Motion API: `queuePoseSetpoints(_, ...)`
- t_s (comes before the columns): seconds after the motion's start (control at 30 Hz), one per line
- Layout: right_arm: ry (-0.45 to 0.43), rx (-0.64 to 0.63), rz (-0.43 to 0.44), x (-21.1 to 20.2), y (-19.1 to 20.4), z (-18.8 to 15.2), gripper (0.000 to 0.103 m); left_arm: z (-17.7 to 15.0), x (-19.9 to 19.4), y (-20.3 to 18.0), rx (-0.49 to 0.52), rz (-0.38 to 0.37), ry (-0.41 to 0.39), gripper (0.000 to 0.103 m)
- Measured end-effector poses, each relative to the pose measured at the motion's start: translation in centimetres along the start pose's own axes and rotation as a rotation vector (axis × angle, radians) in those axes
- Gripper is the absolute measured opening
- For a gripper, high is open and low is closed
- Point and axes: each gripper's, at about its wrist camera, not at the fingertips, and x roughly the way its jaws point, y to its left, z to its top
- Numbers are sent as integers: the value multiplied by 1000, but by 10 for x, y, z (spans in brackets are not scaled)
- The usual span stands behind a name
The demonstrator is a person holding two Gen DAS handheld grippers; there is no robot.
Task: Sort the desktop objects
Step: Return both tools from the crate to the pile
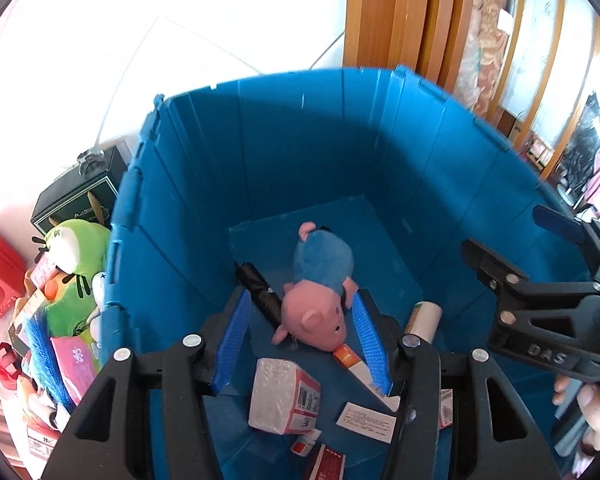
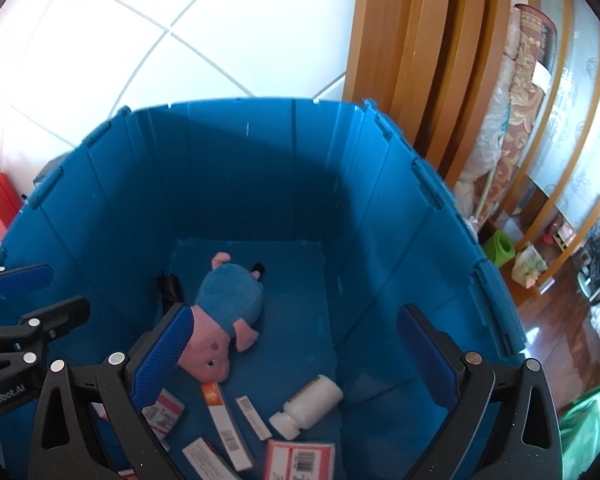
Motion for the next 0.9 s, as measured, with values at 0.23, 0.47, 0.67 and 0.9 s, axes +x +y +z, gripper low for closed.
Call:
queuePoseSetpoints(0.23, -74, -18, -30, -38, 5, 12, 103, -11, -56, 14, 7, 12, -113, 52)
queuePoseSetpoints(0.47, -240, -47, 66, -109, 36, 4, 103, -48, -121, 52, -59, 40, -261, 52)
queuePoseSetpoints(0.67, -335, -73, 172, -154, 78, -17, 103, -105, -167, 116, -204, 56, -396, 52)
queuePoseSetpoints(0.9, -368, -108, 274, -174, 147, -37, 103, -178, -187, 204, -315, 134, -450, 52)
